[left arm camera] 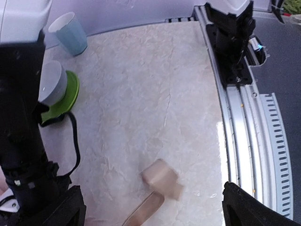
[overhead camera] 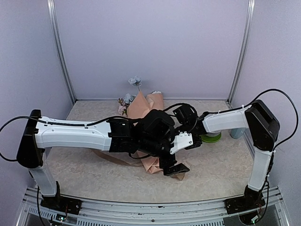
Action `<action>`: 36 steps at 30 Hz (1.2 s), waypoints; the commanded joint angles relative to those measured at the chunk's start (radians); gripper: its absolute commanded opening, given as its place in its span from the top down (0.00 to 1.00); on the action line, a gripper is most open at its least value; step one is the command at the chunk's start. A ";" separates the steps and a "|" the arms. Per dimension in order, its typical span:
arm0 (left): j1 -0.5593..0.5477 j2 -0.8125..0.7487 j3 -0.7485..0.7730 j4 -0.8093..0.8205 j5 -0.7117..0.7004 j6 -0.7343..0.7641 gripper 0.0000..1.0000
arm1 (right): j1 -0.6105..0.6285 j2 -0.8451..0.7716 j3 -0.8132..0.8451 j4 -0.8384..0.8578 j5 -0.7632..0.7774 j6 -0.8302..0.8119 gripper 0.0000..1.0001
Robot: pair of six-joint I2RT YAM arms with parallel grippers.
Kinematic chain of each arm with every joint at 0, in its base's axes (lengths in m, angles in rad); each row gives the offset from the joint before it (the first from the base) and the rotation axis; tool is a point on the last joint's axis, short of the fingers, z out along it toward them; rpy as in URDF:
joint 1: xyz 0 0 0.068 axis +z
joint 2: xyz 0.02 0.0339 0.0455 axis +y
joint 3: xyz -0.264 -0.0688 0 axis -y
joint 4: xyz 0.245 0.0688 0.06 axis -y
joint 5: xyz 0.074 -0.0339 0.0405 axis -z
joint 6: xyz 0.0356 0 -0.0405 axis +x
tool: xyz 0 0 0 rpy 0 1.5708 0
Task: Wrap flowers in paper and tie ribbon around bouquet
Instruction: Place the ribbon at the center of the board.
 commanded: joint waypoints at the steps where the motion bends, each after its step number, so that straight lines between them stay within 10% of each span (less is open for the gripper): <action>1: -0.020 0.042 0.023 -0.085 -0.114 -0.040 0.03 | 0.002 -0.029 -0.034 0.092 -0.010 -0.024 1.00; 8: -0.028 0.022 0.066 -0.172 -0.168 -0.128 0.01 | 0.014 -0.035 -0.033 0.091 0.006 -0.020 1.00; 13: 0.225 -0.207 -0.107 -0.159 -0.256 -0.462 0.05 | 0.040 -0.032 -0.016 0.075 0.015 -0.032 1.00; 18: 0.548 -0.304 -0.318 -0.193 -0.248 -0.584 0.56 | 0.055 -0.033 -0.050 0.130 -0.013 -0.003 1.00; 20: 0.621 -0.295 -0.358 -0.203 -0.214 -0.560 0.62 | 0.060 -0.040 -0.062 0.145 -0.025 0.003 1.00; 30: 0.669 -0.065 -0.346 -0.230 -0.246 -0.486 0.24 | 0.066 -0.098 -0.140 0.199 -0.030 0.015 1.00; 36: 0.672 0.070 -0.311 -0.244 -0.188 -0.472 0.19 | 0.068 -0.121 -0.179 0.216 -0.041 0.022 1.00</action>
